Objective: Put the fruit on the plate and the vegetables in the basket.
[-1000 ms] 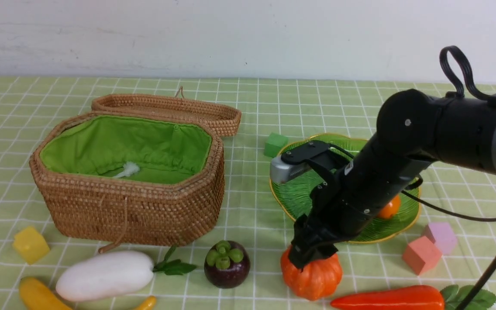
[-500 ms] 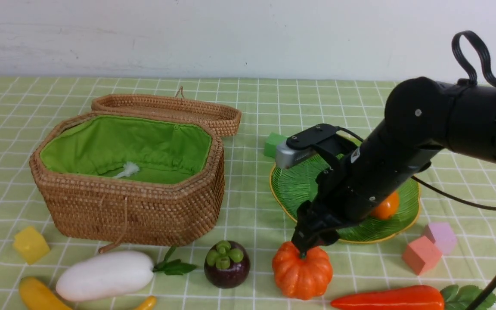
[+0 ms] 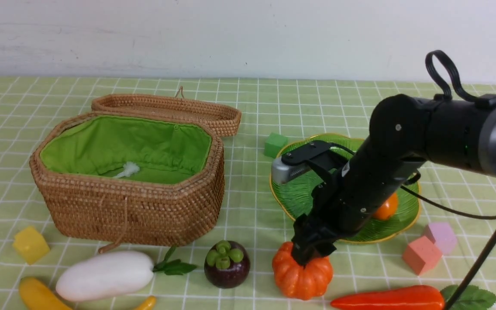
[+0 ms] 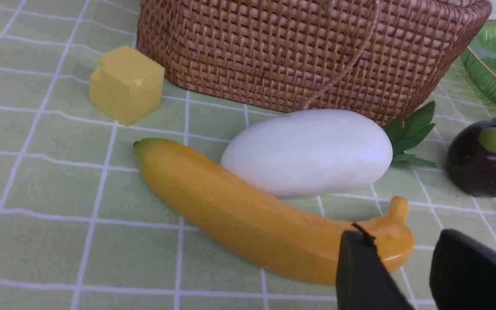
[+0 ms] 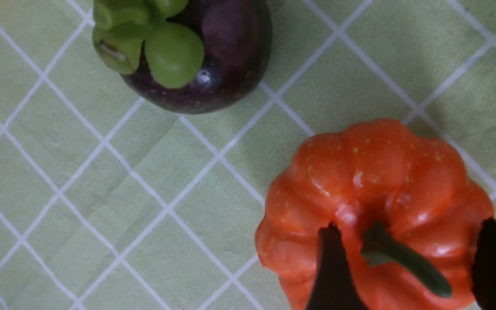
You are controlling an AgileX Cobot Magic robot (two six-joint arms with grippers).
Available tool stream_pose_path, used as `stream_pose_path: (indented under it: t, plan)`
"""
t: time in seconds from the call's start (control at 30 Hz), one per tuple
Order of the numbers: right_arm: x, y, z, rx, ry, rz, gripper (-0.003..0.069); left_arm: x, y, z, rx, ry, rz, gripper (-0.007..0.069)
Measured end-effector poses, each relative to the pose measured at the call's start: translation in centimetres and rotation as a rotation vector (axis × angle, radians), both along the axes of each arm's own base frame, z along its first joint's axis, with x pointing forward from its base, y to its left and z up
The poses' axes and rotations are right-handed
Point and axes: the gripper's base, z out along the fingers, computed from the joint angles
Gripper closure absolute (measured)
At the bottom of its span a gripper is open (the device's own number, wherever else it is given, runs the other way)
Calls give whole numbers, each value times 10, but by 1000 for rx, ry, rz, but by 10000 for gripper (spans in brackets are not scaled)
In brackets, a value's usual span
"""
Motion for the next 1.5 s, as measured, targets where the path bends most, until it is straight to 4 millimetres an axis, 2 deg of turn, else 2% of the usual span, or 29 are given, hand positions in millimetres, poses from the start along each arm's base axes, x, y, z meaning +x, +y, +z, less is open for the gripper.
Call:
stream_pose_path:
  t: [0.2, 0.37, 0.5, 0.57, 0.83, 0.97, 1.1, 1.17, 1.23, 1.27, 1.3, 1.4, 1.5]
  plan:
    - [0, 2, 0, 23, -9, 25, 363, 0, 0, 0, 0, 0, 0, 386]
    - [0, 4, 1, 46, -11, 36, 515, 0, 0, 0, 0, 0, 0, 386]
    - [0, 5, 1, 56, -7, 33, 610, 0, 0, 0, 0, 0, 0, 386]
    - [0, 5, 1, 56, -8, 33, 633, 0, 0, 0, 0, 0, 0, 386]
    - [-1, 3, 7, 41, -18, 51, 633, 0, 0, 0, 0, 0, 0, 386]
    - [-2, 3, 29, 48, -55, 77, 633, 0, 0, 0, 0, 0, 0, 386]
    - [0, 5, 74, 91, -154, 101, 633, 0, 0, 0, 0, 0, 0, 386]
    - [2, 6, 89, 111, -190, 105, 633, 0, 0, 0, 0, 0, 0, 386]
    - [5, 11, 121, 190, -258, 100, 633, 0, 0, 0, 0, 0, 0, 386]
    - [6, 12, 124, 197, -264, 101, 633, 0, 0, 0, 0, 0, 0, 386]
    - [7, 19, 145, 275, -313, 106, 633, 0, 0, 0, 0, 0, 0, 386]
    - [8, 35, 170, 390, -392, 145, 633, 0, 0, 0, 0, 0, 0, 386]
    - [10, 56, 180, 482, -442, 183, 633, 0, 0, 0, 0, 0, 0, 386]
